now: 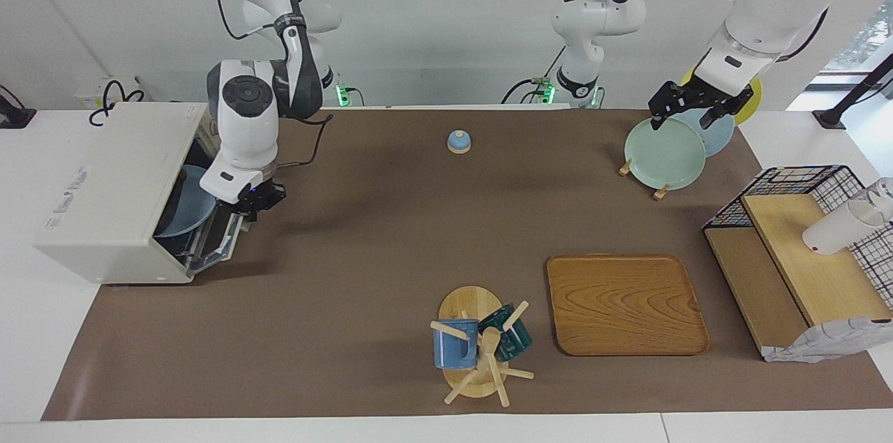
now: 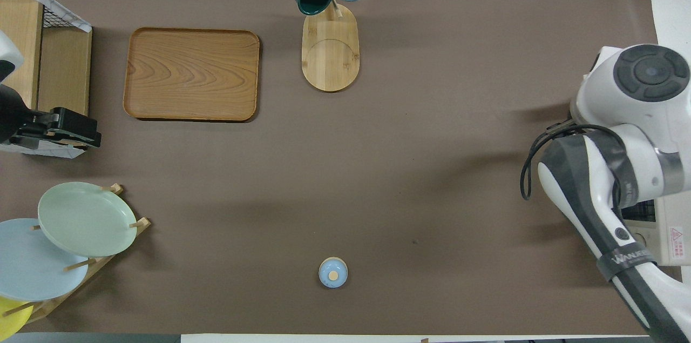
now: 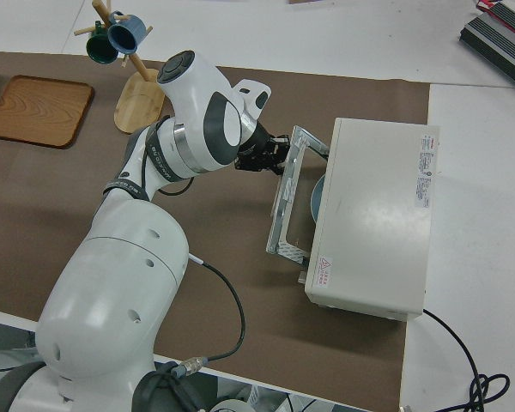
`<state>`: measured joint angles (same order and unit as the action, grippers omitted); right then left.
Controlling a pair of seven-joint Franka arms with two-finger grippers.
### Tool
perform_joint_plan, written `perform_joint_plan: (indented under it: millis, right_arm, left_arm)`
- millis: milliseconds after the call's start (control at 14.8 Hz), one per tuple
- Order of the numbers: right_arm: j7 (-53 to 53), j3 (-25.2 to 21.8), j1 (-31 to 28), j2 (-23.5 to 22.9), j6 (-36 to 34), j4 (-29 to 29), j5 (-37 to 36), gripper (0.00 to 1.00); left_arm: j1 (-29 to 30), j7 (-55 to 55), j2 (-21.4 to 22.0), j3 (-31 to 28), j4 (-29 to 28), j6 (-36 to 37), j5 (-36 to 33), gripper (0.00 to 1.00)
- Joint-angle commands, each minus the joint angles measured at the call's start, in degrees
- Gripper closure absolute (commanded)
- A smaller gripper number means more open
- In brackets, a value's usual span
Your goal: Put eggplant into oven
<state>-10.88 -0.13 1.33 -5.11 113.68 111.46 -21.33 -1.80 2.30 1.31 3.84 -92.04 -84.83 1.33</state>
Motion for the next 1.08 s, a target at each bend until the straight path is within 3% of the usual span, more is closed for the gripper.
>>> perform_joint_plan:
  millis: [0,406,879,1014]
  right_arm:
    - [-6.5,-1.0,-4.6,-2.7,0.7,-3.4,0.4,1.0]
    - [-7.8,-1.0,-5.6,-0.4,-2.6,-3.9,4.8,1.0]
    - [-6.1,-0.7,-4.8,0.5,-23.4,-18.0,14.9,1.0]
    - [-2.9,-0.8,-4.7,2.6,-24.9,-16.9,17.6,0.82]
  left_arm:
    - [0.5,-0.1,0.8,0.0,-0.6,0.0,0.7,0.0]
    - [0.5,0.0,0.8,0.0,-0.6,-0.1,0.7,0.0]
    - [0.5,0.0,0.8,0.0,-0.6,-0.1,0.7,0.0]
    - [0.5,0.0,0.8,0.0,-0.6,-0.1,0.7,0.0]
